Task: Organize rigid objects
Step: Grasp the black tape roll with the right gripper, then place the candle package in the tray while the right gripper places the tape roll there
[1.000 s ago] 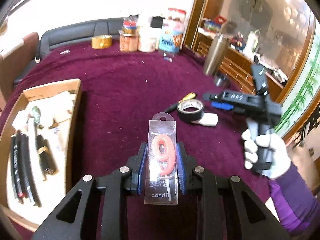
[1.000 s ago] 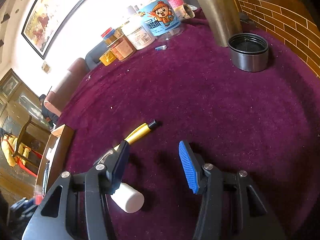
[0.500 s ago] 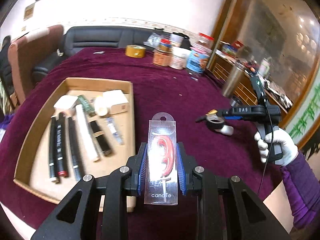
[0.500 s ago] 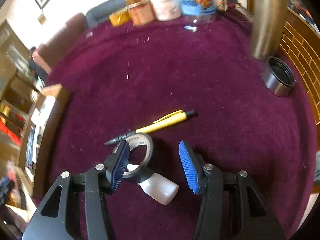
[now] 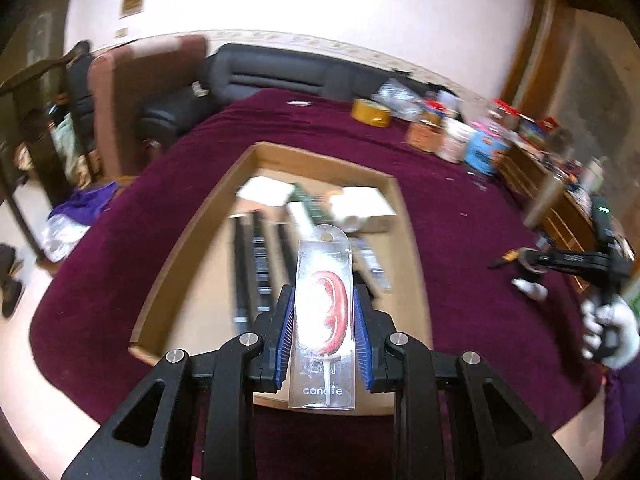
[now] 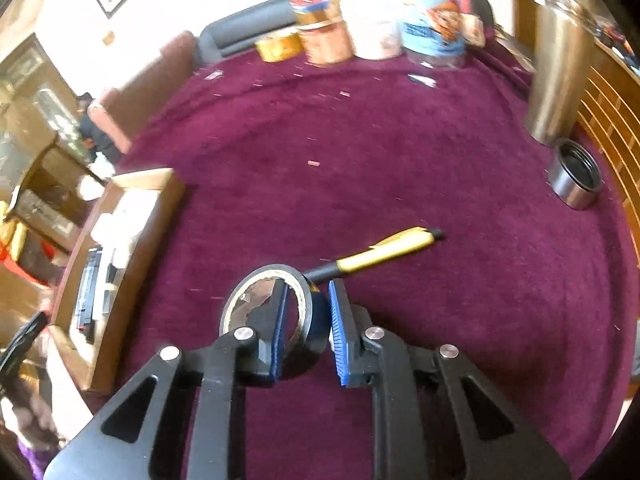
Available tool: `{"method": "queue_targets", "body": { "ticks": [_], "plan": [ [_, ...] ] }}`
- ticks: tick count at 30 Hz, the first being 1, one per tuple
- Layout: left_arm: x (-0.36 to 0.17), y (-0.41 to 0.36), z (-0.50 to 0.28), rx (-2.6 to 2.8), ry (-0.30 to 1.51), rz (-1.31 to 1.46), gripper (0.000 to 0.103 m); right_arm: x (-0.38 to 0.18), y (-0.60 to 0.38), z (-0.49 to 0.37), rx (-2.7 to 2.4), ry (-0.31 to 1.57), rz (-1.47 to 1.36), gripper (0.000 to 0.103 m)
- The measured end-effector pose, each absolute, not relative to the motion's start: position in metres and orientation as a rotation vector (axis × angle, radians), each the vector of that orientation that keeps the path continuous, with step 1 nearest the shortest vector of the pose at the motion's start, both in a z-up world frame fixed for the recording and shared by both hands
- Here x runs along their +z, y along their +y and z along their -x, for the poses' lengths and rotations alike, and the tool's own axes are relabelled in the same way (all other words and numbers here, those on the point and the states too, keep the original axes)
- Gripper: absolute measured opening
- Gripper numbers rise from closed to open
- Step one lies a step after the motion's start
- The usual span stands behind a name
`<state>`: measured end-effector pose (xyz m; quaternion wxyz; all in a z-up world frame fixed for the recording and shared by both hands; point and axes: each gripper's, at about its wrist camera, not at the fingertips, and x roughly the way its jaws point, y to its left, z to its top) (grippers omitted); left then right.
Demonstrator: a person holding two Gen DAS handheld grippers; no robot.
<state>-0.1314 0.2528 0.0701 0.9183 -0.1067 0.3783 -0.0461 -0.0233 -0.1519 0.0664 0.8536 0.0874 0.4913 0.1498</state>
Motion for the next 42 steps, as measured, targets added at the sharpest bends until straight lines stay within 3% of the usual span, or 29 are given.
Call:
{"method": "queue_targets", "body": {
  "ticks": [17,28,37,40,42],
  "plan": [
    [0.02,0.308,0.072,0.09,0.954,0.234,0.025,0.078,0.043,0.061,0.755,1.079,-0.047,0.018],
    [0.056,0.325,0.115,0.039,0.804,0.32,0.045,0.033,0.118,0.077,0.746,1.138,0.173,0.019],
    [0.073,0.322,0.129,-0.003,0.731,0.357,0.051,0.058,0.083,0.079,0.731,1.058,0.108,0.02],
    [0.078,0.312,0.135,-0.046,0.708,0.364,0.051,0.075,0.04,0.075,0.656,0.995,0.073,0.026],
    [0.084,0.303,0.141,-0.08,0.687,0.352,0.051,0.082,-0.005,0.065,0.553,0.967,0.034,0.041]
  ]
}}
